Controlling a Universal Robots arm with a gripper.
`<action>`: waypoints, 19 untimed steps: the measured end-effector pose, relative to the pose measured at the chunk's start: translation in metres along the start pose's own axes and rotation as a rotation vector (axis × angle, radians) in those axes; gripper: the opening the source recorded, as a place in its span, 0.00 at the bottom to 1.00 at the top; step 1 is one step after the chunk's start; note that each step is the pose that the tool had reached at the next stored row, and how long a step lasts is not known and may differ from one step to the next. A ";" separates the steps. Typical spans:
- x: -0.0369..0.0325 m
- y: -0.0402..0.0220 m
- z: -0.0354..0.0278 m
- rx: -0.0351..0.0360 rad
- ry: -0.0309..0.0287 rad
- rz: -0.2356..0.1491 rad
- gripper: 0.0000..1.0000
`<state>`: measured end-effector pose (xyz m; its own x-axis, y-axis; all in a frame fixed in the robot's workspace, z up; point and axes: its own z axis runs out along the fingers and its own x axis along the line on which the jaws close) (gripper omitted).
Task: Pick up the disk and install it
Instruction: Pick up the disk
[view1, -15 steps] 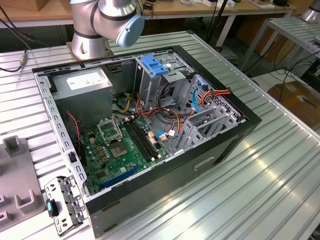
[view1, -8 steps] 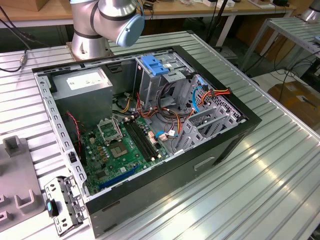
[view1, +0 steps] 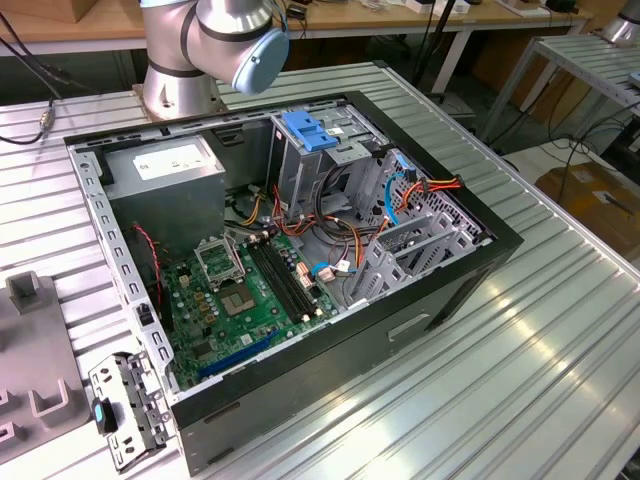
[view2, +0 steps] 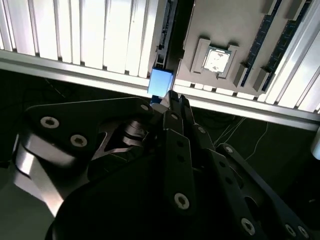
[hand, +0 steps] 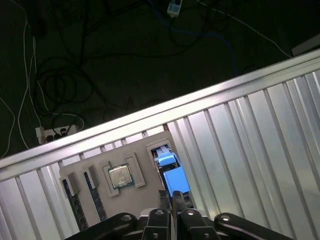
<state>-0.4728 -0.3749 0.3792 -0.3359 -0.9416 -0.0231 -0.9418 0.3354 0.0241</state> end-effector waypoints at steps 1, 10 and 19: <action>0.0000 0.0000 0.0000 0.0000 0.0000 0.000 0.18; -0.0012 0.0003 0.0029 0.0008 0.0000 -0.015 0.32; -0.0015 0.0003 0.0168 -0.0030 0.0036 -0.215 0.47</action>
<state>-0.4728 -0.3729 0.3625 -0.1273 -0.9916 -0.0245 -0.9917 0.1267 0.0220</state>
